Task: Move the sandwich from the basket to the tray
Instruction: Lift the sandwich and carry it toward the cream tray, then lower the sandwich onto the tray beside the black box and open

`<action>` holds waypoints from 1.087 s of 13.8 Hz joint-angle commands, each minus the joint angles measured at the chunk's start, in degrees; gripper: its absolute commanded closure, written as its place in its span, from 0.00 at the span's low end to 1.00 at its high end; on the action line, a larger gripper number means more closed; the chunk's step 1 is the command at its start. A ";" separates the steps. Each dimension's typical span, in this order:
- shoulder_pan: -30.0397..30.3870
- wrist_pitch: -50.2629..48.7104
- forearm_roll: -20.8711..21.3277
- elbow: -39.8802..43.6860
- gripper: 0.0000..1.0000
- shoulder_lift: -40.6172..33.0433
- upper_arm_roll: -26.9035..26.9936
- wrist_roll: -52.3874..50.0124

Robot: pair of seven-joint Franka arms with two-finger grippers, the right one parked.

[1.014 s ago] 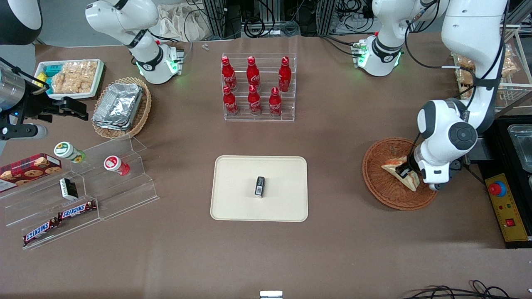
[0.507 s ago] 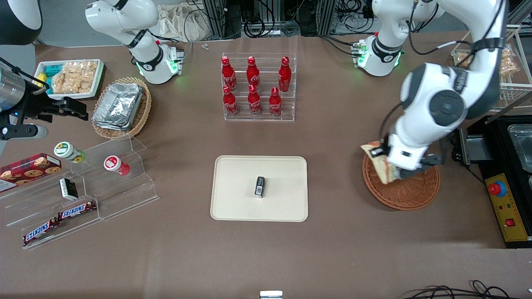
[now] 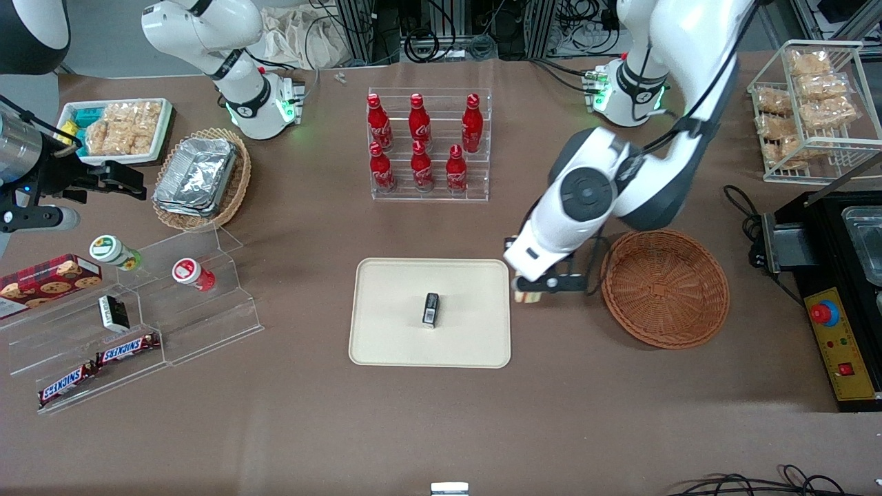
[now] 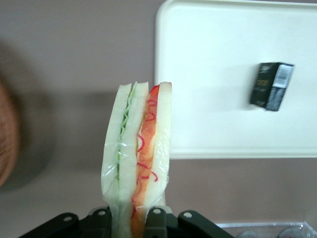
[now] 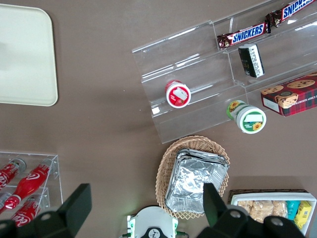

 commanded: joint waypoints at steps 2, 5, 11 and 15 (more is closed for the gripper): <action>-3.78 11.79 3.69 3.72 1.00 9.90 0.19 0.84; -4.15 17.17 4.76 3.98 1.00 14.04 0.27 0.65; -4.15 18.59 11.78 4.51 0.88 16.07 0.36 -5.22; -4.15 18.50 14.69 4.51 0.00 15.73 0.36 -9.53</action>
